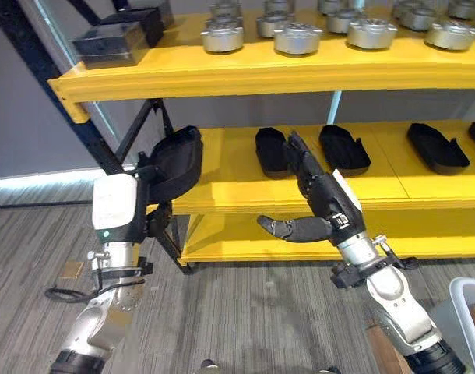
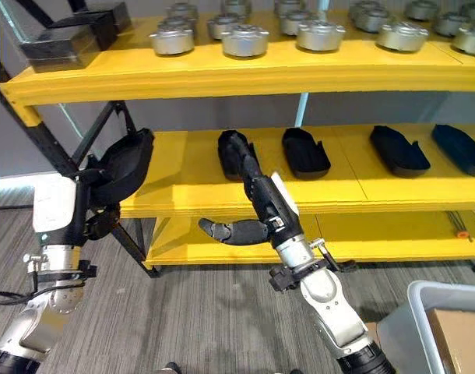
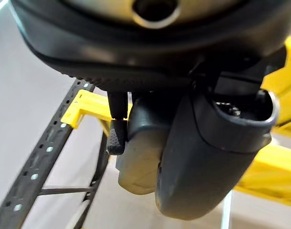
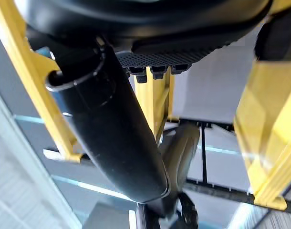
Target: Move parts from the plastic box to the shelf.
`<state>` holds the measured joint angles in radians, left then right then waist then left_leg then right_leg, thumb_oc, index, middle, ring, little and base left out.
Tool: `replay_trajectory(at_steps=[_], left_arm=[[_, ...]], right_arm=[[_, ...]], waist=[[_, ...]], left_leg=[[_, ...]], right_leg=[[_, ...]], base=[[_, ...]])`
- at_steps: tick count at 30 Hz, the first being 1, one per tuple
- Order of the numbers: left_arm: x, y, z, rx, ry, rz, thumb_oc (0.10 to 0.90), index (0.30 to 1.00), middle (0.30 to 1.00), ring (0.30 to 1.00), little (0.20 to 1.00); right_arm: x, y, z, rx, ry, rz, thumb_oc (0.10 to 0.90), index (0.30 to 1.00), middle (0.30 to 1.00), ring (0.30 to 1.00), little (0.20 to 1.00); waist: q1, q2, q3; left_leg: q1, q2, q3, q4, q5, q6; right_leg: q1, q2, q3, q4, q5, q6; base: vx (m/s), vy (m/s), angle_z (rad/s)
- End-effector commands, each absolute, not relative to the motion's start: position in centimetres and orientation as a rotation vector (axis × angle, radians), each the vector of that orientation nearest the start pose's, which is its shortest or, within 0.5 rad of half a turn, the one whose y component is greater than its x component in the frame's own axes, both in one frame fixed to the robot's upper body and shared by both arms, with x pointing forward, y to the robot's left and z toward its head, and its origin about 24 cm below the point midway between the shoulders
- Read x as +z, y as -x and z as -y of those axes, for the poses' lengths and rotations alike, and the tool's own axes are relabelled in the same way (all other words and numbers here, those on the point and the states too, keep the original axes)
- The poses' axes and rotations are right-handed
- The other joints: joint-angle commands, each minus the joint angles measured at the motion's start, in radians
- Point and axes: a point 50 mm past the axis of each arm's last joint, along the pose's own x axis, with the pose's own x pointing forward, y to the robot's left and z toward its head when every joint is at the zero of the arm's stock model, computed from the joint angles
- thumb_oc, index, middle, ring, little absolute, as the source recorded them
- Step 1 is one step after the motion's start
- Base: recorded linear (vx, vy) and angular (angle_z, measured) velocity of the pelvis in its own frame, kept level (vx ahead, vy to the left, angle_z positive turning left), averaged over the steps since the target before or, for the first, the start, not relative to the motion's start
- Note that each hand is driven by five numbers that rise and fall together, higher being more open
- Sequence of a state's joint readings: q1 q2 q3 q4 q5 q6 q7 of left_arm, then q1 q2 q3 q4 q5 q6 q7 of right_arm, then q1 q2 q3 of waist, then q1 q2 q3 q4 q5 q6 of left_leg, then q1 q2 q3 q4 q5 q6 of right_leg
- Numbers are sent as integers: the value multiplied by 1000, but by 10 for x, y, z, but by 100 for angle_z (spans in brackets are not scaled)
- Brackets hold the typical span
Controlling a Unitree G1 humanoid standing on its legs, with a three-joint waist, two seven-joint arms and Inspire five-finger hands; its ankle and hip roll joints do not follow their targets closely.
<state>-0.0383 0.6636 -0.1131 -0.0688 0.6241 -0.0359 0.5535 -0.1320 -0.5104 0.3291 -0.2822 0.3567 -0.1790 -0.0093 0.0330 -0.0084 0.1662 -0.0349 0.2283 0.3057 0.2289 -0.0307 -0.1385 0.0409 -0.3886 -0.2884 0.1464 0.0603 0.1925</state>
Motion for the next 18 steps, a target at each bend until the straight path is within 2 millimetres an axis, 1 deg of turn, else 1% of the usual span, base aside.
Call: replay_trajectory(at_steps=[1,2,3,4,5,6,7,8,9,10,11,12,13,14,15,17,18], left_arm=[[194,-264,-227,434,-1250,841,400,300,300,300,300],[194,-265,-227,432,-1261,838,400,300,300,300,300],[193,-265,-229,439,-1274,827,400,300,300,300,300],[193,-265,-230,447,-1276,824,400,300,300,300,300],[194,-266,-231,461,-1279,820,400,300,300,300,300],[194,-266,-231,466,-1282,818,400,300,300,300,300],[194,-266,-232,473,-1286,810,400,300,300,300,300],[193,-262,-235,486,-1289,807,400,300,300,300,300],[193,-261,-236,489,-1289,807,400,300,300,300,300],[192,-258,-238,492,-1285,807,400,300,300,300,300],[192,-256,-239,493,-1282,807,400,300,300,300,300],[191,-255,-238,484,-1281,813,400,300,300,300,300],[188,-252,-238,469,-1280,807,400,300,300,300,300],[187,-252,-238,467,-1280,804,400,300,300,300,300],[184,-250,-239,461,-1279,795,400,300,300,300,300],[183,-249,-238,462,-1284,792,400,300,300,300,300],[184,-250,-237,465,-1277,783,400,300,300,300,300]], right_arm=[[190,-240,123,493,69,686,900,1000,1000,1000,1000],[187,-241,122,507,58,658,900,1000,1000,1000,1000],[185,-241,121,527,58,634,900,1000,1000,1000,1000],[184,-241,120,539,64,624,900,1000,1000,1000,1000],[179,-240,121,554,75,604,900,1000,1000,1000,1000],[177,-238,121,560,76,598,900,1000,1000,1000,1000],[174,-236,123,571,80,587,900,1000,1000,1000,1000],[167,-232,129,584,86,572,900,1000,1000,1000,1000],[166,-231,130,588,86,567,900,1000,1000,1000,1000],[162,-230,132,589,91,555,900,1000,1000,1000,1000],[157,-229,135,578,94,543,900,1000,1000,1000,1000],[154,-229,138,562,96,533,900,1000,1000,1000,1000],[150,-225,143,540,116,524,900,1000,1000,1000,1000],[149,-225,143,540,118,523,900,1000,1000,1000,1000],[148,-224,146,543,127,522,900,1000,1000,1000,1000],[147,-225,149,546,130,514,900,1000,1000,1000,1000],[146,-227,149,569,125,502,900,1000,1000,1000,1000]], waist=[[13,6,-45],[17,13,-43],[21,18,-36],[16,19,-29],[-3,11,-18],[-16,4,-14],[-35,-2,-10],[-69,-25,-3],[-75,-28,-3],[-86,-34,0],[-100,-44,4],[-116,-46,6],[-138,-46,0],[-140,-46,-3],[-141,-44,-12],[-139,-37,-20],[-143,-27,-18]], left_leg=[[28,-89,30,13,-90,122],[52,-94,47,4,-109,127],[77,-104,77,-21,-111,141],[87,-110,98,-40,-103,151],[105,-127,99,-69,-107,151],[113,-135,95,-76,-111,151],[127,-143,90,-91,-117,152],[159,-163,92,-115,-135,152],[167,-167,94,-121,-140,151],[184,-175,87,-126,-161,151],[196,-186,68,-127,-178,153],[208,-190,42,-123,-196,157],[208,-190,24,-119,-198,156],[209,-188,26,-119,-198,155],[219,-182,44,-120,-190,148],[219,-162,75,-110,-182,130],[213,-138,89,-82,-181,117]], right_leg=[[37,-34,-107,273,-112,-9],[12,-57,-148,339,-79,3],[-27,-81,-178,406,-60,12],[-58,-70,-186,430,-56,3],[-104,-13,-153,396,-58,-4],[-118,14,-140,360,-56,-7],[-136,51,-125,300,-45,-9],[-189,76,-118,176,11,-3],[-199,72,-119,146,39,4],[-219,61,-108,83,94,25],[-249,56,-70,29,143,36],[-270,69,-7,0,163,46],[-258,103,51,-35,129,43],[-251,107,47,-38,123,41],[-224,122,19,-39,97,31],[-199,143,-34,-13,32,5],[-186,159,-47,17,-17,-17]], base=[[139,345,-9],[154,334,-62],[115,281,-87],[105,155,-117],[90,12,-88],[173,-54,-84],[256,-147,-37],[271,-151,-12],[320,-174,16],[281,-160,22],[362,-212,23],[441,-311,34],[342,-241,43],[320,-246,74],[193,-143,75],[288,-196,57],[271,-179,40]])
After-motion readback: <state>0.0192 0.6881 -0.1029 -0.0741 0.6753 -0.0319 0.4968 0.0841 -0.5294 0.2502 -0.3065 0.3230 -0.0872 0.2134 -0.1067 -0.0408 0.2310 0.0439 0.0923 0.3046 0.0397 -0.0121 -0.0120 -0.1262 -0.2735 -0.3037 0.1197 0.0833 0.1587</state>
